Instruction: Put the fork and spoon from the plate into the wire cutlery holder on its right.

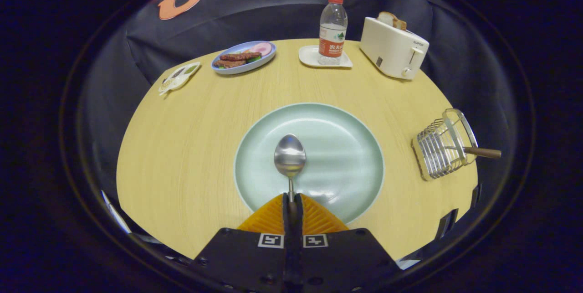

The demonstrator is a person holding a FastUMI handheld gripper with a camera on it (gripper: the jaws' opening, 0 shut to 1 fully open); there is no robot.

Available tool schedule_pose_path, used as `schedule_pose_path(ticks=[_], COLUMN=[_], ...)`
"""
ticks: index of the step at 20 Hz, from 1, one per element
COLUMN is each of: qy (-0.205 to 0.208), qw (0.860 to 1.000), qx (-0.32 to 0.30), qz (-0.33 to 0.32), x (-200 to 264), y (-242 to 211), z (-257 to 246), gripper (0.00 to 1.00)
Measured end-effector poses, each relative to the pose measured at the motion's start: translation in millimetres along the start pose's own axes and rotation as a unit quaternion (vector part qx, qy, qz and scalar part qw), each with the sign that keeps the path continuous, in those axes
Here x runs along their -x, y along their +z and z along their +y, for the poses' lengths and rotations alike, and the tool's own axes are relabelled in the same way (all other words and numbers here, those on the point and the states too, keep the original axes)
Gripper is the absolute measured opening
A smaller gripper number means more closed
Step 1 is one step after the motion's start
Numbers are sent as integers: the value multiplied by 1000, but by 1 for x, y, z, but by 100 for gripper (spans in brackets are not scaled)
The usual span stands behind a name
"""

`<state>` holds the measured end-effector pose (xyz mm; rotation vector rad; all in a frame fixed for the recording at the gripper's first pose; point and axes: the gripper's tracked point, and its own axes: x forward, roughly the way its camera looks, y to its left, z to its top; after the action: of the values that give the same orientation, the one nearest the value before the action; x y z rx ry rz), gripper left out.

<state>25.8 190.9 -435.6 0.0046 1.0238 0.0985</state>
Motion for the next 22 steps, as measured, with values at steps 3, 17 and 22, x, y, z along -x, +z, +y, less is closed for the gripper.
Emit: schedule_pose_path(ticks=[3, 17, 22], qy=[-5, 3, -2], qw=[1000, 999, 999], qx=[14, 2, 14], qz=[-17, -51, -48], x=[16, 84, 100], y=[11, 49, 54], z=[-22, -147, -192], gripper=[1, 1, 1])
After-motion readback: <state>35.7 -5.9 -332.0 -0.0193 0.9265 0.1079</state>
